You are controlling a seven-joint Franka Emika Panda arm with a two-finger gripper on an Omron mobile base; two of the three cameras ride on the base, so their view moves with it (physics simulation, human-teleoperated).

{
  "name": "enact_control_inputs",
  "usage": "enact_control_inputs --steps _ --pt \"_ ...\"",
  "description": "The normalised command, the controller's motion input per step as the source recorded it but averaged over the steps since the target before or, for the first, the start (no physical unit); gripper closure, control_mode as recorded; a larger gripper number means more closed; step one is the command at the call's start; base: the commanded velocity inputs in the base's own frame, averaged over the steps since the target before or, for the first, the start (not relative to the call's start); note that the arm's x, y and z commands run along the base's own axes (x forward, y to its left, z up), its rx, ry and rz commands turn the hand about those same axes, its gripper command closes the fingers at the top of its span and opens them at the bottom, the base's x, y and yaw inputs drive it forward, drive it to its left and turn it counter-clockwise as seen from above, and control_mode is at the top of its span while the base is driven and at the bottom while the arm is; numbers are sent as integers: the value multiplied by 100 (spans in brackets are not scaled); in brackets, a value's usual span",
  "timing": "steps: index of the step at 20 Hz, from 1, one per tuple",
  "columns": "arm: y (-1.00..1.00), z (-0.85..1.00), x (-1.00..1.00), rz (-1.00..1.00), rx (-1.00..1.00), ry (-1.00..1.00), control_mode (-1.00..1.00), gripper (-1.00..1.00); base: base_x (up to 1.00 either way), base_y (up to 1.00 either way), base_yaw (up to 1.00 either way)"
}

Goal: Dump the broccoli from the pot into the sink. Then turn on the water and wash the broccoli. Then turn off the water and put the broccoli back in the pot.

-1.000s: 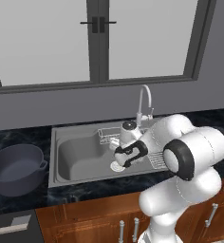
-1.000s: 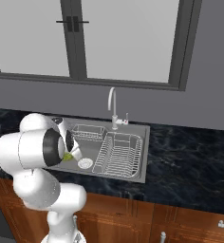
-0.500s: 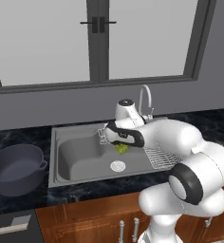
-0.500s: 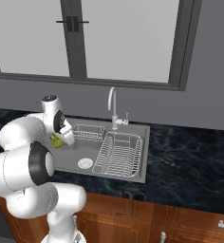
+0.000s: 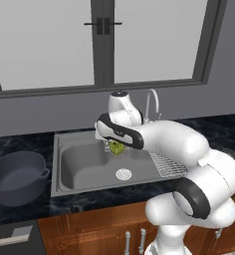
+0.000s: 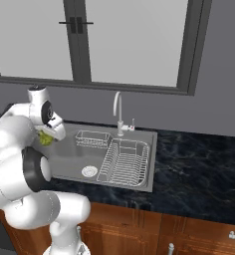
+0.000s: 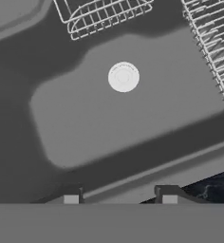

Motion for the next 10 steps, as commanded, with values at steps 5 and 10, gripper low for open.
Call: enact_control_inputs --steps 5,10 --pt "90 24 -7 15 -2 0 -100 100 0 0 0" --pt "90 19 0 15 -2 0 -100 100 0 0 0"
